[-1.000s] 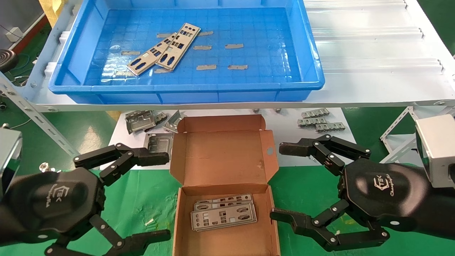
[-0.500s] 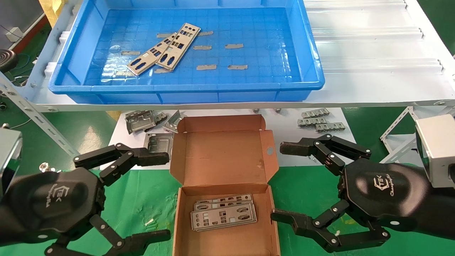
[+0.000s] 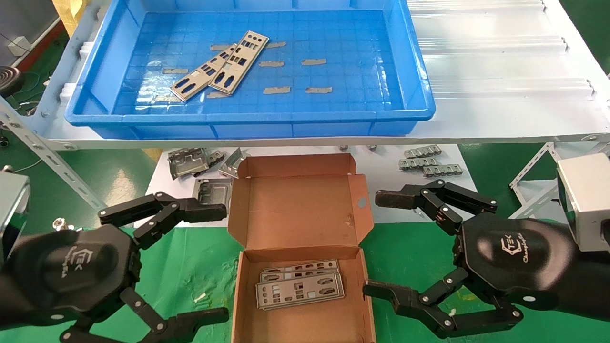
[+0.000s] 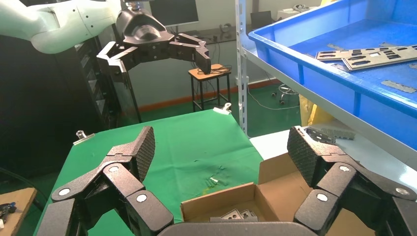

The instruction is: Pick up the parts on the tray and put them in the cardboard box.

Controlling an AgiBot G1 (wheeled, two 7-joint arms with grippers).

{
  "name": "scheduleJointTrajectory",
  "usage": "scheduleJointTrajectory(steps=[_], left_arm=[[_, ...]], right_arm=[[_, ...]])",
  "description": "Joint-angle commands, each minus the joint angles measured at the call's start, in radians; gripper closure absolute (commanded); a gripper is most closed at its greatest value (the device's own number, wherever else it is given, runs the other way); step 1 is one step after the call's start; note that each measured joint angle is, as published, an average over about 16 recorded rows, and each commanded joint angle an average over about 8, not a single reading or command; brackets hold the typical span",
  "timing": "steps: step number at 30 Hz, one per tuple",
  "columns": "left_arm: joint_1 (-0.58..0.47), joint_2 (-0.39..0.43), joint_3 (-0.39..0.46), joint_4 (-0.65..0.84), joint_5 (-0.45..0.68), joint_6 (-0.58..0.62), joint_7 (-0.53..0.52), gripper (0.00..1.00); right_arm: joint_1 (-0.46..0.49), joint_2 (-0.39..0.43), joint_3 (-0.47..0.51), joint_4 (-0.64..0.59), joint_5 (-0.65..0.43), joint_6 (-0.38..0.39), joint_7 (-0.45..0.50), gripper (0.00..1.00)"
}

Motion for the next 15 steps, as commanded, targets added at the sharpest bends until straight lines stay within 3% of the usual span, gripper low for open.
scheduleJointTrajectory(steps=[1, 15], left_arm=[[0.0, 0.0, 0.0, 0.0, 0.0, 0.0, 0.0, 0.0], [0.0, 0.0, 0.0, 0.0, 0.0, 0.0, 0.0, 0.0]], right_arm=[[0.0, 0.0, 0.0, 0.0, 0.0, 0.0, 0.0, 0.0], [0.0, 0.0, 0.0, 0.0, 0.0, 0.0, 0.0, 0.0]])
